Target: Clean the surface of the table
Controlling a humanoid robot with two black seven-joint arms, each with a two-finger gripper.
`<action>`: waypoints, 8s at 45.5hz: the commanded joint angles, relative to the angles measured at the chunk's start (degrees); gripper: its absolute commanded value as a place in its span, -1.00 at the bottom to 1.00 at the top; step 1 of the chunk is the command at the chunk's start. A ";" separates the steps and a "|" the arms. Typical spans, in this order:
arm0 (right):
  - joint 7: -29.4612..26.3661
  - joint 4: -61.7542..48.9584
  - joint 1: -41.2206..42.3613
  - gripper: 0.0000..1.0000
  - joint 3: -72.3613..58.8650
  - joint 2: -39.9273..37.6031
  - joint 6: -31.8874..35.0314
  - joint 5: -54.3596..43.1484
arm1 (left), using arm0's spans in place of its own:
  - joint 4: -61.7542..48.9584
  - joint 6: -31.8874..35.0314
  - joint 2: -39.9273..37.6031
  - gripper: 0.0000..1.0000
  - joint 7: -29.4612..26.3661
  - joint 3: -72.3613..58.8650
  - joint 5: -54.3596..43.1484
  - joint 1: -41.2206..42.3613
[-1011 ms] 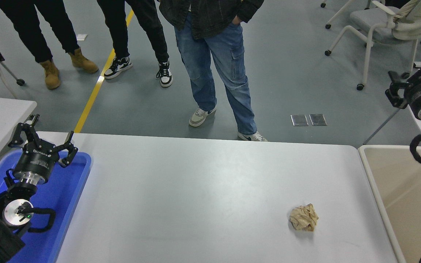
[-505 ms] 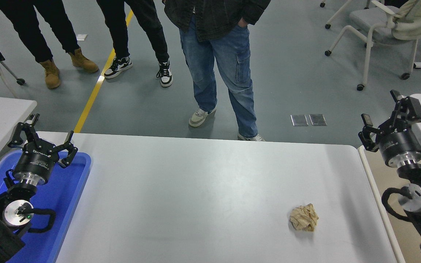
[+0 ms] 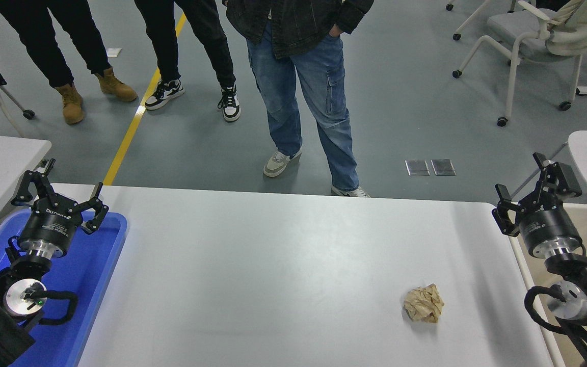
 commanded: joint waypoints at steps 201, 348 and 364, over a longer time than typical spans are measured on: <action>-3.26 -12.71 51.38 -1.00 -111.20 12.18 20.62 -39.30 | 0.00 0.00 0.00 1.00 0.00 0.00 0.00 0.00; -16.96 -50.33 37.59 -1.00 -75.35 -12.34 19.04 15.10 | 0.00 0.00 0.00 1.00 0.00 0.00 0.00 0.00; -25.93 -50.42 36.79 -1.00 -70.95 -12.25 9.38 15.98 | 0.00 0.00 0.00 1.00 0.00 0.00 0.00 0.00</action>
